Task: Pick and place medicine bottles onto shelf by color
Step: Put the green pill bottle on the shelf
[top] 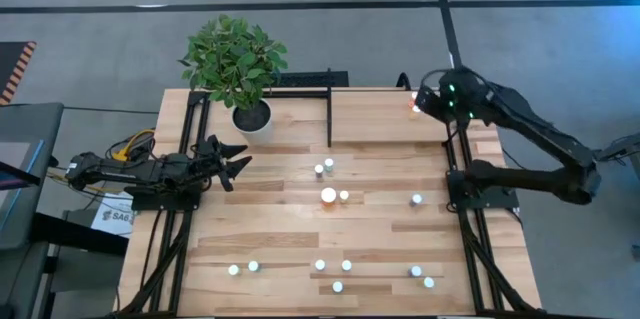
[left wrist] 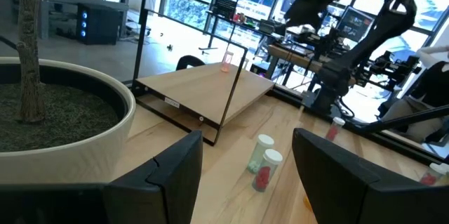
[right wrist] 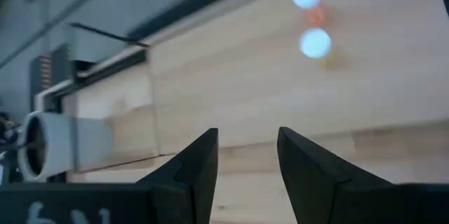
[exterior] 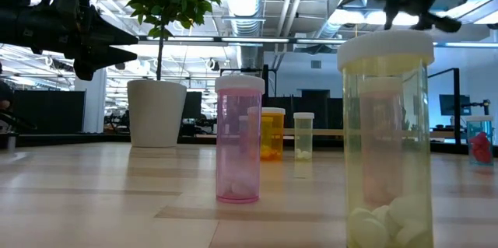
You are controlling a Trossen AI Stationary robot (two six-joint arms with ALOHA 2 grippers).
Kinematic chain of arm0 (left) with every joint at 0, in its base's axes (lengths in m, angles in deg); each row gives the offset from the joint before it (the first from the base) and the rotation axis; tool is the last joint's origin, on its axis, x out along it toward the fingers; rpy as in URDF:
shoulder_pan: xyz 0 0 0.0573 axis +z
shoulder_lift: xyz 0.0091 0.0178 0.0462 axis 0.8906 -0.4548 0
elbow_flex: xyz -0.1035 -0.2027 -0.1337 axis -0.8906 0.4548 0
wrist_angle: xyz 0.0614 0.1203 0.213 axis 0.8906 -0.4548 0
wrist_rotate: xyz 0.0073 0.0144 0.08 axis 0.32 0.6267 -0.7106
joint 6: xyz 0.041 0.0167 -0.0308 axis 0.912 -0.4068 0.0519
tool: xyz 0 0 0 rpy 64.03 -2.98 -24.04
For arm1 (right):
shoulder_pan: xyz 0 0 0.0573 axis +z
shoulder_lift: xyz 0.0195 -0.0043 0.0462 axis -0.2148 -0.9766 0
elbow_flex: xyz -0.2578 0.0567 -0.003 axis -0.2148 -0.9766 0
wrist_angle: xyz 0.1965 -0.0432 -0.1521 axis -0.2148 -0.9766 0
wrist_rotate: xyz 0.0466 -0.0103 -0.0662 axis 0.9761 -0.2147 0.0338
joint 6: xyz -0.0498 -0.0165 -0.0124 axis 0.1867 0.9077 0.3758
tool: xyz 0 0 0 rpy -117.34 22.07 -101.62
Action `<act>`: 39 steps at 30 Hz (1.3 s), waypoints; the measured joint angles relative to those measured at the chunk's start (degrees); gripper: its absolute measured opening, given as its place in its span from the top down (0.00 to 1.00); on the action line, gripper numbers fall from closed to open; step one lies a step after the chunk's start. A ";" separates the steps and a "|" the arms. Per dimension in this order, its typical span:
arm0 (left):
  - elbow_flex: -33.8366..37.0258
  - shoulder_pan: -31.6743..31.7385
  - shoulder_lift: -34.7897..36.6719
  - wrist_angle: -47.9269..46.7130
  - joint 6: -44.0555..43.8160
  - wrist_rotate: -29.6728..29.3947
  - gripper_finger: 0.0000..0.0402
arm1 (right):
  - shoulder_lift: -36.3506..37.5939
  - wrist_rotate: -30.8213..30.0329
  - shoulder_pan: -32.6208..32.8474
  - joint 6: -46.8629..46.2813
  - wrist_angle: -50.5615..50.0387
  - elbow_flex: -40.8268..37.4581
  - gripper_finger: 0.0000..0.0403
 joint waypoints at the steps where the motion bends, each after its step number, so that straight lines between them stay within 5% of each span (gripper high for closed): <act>1: 0.00 0.00 0.00 0.01 0.00 0.00 0.48 | 1.18 -2.36 2.44 0.04 0.37 -0.02 0.58; 6: 0.02 -0.02 0.00 0.01 0.00 0.01 0.48 | 8.14 -9.13 12.33 0.00 5.08 -5.28 0.58; 21: 0.01 -0.02 -0.01 -0.01 0.00 0.02 0.48 | 28.61 -9.37 29.41 -1.15 31.74 -33.79 0.58; 39: 0.02 0.00 -0.02 0.01 0.00 0.02 0.48 | 39.74 -19.91 41.20 -0.63 39.83 -46.87 0.58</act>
